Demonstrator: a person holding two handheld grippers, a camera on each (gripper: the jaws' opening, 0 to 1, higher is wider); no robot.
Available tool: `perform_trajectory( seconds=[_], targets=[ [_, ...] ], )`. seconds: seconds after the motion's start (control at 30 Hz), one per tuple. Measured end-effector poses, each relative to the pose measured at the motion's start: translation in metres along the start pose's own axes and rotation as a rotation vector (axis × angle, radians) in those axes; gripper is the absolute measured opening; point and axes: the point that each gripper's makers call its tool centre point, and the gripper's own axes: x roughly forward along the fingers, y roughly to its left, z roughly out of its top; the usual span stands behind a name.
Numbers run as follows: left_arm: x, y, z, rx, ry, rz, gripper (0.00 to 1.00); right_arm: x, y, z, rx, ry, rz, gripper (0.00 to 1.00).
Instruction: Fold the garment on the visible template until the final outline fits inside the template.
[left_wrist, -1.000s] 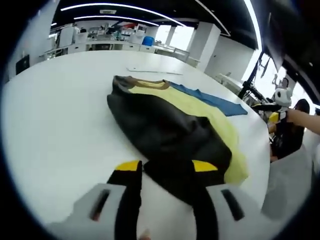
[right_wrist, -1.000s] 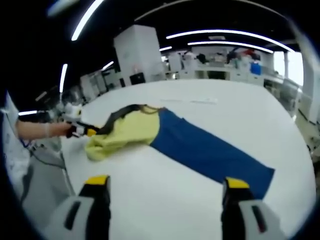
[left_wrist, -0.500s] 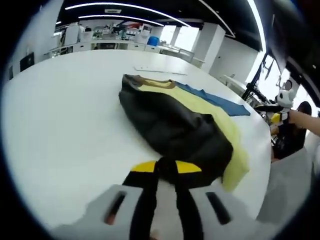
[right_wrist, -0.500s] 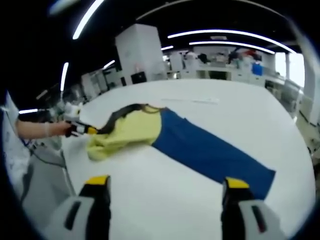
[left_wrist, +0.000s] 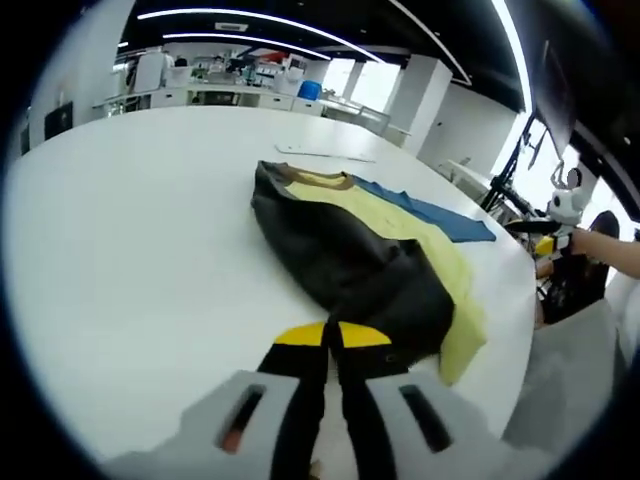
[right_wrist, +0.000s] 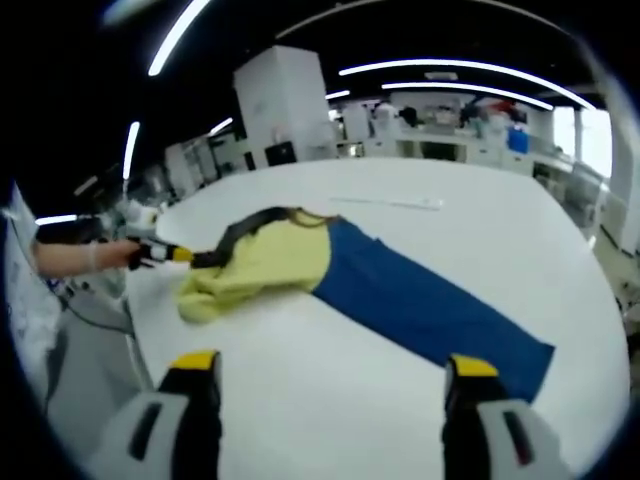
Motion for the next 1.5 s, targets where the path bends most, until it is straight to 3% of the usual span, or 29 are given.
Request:
perform_trajectory(
  seconds=[0.2,0.37,0.53,0.63,0.9,1.03,1.23,1.33,1.5],
  targets=[
    [-0.039,0.033,0.015,-0.003,-0.021,0.055,0.0,-0.005,0.009,0.009,-0.012,-0.019,-0.016,0.94],
    [-0.075,0.075,0.03,-0.031,-0.05,0.108,0.0,-0.004,0.024,0.014,-0.035,-0.007,-0.029,0.96],
    [-0.103,0.115,0.038,-0.054,-0.06,0.164,0.0,0.001,0.044,0.027,-0.003,-0.041,-0.049,0.96],
    [-0.113,0.142,0.043,-0.063,-0.072,0.195,0.0,0.008,0.054,0.026,-0.003,-0.034,-0.044,0.96],
    [-0.118,0.199,0.046,-0.119,-0.102,0.245,0.0,0.018,0.088,0.023,-0.01,-0.028,-0.062,0.96],
    [-0.113,0.221,0.049,-0.132,-0.125,0.263,0.0,0.018,0.091,0.014,-0.011,-0.005,-0.076,0.97],
    [-0.112,0.23,0.051,-0.154,-0.141,0.283,0.0,0.013,0.09,0.003,0.009,0.024,-0.093,0.97],
    [-0.116,0.239,0.05,-0.154,-0.136,0.331,0.0,0.013,0.088,0.0,0.008,0.035,-0.1,0.96],
    [-0.124,0.272,0.043,-0.182,-0.129,0.427,0.0,0.02,0.088,0.002,0.021,0.034,-0.099,0.96]
  ],
)
